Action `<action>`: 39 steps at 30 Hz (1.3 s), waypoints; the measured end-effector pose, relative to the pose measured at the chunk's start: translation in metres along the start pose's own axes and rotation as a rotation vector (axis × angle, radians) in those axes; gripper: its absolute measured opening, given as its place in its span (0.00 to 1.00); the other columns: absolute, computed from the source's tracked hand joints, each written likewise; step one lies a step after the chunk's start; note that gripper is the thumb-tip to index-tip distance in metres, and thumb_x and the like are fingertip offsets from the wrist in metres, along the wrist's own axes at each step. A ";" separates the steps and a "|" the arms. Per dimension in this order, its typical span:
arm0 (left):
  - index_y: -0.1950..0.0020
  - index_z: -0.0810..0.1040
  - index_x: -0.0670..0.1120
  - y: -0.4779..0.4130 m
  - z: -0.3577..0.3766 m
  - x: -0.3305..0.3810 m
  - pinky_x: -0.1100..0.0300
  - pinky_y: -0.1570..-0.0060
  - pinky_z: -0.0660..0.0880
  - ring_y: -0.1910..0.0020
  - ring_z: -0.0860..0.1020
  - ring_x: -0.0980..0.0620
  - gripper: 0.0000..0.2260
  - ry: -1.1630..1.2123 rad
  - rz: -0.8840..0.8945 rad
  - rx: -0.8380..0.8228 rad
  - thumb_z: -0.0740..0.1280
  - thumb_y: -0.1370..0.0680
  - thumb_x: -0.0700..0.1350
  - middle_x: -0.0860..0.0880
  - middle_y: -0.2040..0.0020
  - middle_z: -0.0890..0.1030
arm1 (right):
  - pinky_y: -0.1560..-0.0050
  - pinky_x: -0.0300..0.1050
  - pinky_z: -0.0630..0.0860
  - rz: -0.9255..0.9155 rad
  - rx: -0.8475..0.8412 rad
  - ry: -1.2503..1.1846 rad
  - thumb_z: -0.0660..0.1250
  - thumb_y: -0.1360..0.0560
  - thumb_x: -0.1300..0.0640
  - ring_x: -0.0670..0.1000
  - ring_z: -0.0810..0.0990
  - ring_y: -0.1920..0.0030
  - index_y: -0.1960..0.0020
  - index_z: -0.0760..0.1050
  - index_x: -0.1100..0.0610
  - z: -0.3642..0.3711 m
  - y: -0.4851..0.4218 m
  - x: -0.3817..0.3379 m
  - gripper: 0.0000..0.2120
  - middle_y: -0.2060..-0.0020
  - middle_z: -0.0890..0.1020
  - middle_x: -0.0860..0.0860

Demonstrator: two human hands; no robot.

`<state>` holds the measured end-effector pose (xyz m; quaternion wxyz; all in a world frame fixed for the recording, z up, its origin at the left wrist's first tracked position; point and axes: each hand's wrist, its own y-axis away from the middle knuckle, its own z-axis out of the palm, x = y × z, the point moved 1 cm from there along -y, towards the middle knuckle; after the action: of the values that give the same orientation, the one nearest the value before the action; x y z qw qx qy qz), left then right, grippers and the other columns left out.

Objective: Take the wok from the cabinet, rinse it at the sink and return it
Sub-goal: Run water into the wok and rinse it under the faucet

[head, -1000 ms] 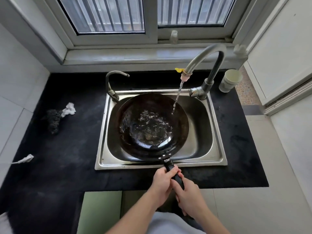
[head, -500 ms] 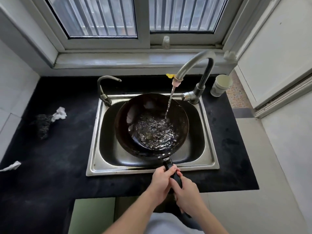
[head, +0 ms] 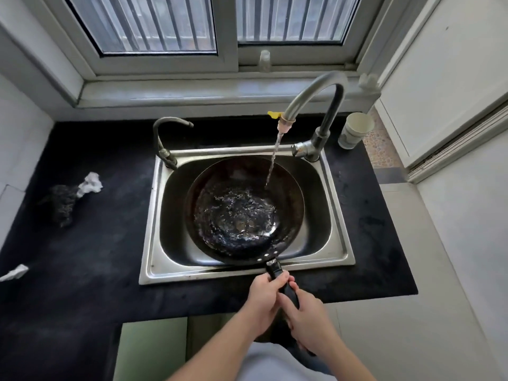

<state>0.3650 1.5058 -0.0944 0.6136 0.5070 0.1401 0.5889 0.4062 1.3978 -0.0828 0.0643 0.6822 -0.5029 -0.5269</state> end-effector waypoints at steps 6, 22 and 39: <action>0.53 0.77 0.37 -0.008 0.009 0.009 0.56 0.58 0.79 0.61 0.79 0.48 0.05 -0.042 0.016 0.010 0.64 0.19 0.37 0.43 0.63 0.79 | 0.72 0.33 0.71 -0.017 0.022 -0.006 0.65 0.21 0.46 0.42 0.77 0.75 0.34 0.75 0.60 -0.008 -0.012 -0.008 0.22 0.71 0.81 0.49; 0.55 0.79 0.37 -0.007 -0.005 0.008 0.55 0.58 0.79 0.64 0.80 0.50 0.05 -0.065 0.062 0.140 0.66 0.21 0.36 0.44 0.65 0.81 | 0.78 0.42 0.69 -0.010 -0.099 -0.110 0.65 0.22 0.47 0.48 0.73 0.79 0.57 0.72 0.52 0.004 -0.018 -0.005 0.10 0.76 0.77 0.51; 0.47 0.76 0.38 -0.006 -0.010 0.014 0.56 0.57 0.81 0.59 0.81 0.46 0.06 0.202 0.116 0.099 0.67 0.23 0.32 0.39 0.57 0.81 | 0.76 0.44 0.69 -0.099 -0.206 -0.057 0.71 0.32 0.47 0.47 0.74 0.79 0.57 0.78 0.57 -0.003 -0.026 -0.018 0.13 0.73 0.79 0.51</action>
<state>0.3646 1.5244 -0.0980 0.5354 0.4819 0.2006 0.6640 0.4258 1.4231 -0.0857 0.0938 0.6808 -0.4131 -0.5975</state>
